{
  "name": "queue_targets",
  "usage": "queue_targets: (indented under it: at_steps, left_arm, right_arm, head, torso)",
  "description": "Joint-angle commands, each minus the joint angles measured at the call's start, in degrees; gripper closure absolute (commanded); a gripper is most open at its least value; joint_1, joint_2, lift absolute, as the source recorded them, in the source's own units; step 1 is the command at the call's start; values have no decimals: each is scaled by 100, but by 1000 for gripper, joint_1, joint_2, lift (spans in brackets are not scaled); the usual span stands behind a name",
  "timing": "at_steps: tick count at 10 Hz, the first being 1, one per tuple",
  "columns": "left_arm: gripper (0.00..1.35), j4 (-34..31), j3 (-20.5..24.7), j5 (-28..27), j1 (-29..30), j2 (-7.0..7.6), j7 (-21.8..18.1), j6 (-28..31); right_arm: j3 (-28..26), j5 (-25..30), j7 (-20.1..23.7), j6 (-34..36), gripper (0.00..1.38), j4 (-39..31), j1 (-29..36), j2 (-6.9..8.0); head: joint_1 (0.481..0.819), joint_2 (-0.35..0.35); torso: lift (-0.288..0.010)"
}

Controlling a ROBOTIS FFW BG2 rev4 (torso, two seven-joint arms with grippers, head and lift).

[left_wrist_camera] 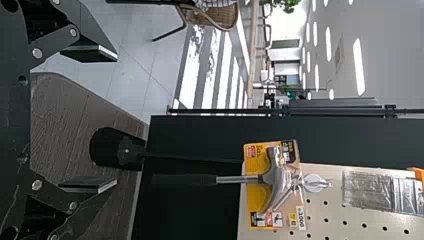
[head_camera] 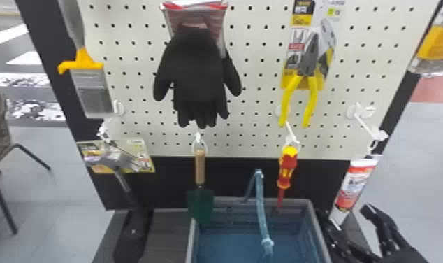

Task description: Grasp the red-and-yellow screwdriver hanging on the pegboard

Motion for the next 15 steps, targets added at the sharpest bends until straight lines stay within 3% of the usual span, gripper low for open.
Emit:
queue_targets:
  at_steps: [1,5,10,15]
  left_arm:
    - [398,0,-6,0,-19,0,-3,1]
    - [397,28,-41,9,-93,18,-3,19]
    - [398,42,-50,9,-130,18,-3,19]
    - [398,70,-67,18,-167,18,-3,28]
  right_arm:
    - [1,17,126,126,483,89,-259,5]
    - [1,114,733,469,475,384,-973,-70]
    - [396,-80,1067,583,440,1017,-1576,-220]
    - [545,-115,1137,680,440,1003,-1957,-343]
  head:
    - [549,0]
    - [549,0]
    - [549,0]
    - [549,0]
  torso:
    - [-100]
    - [-100]
    - [-100]
    - [-100]
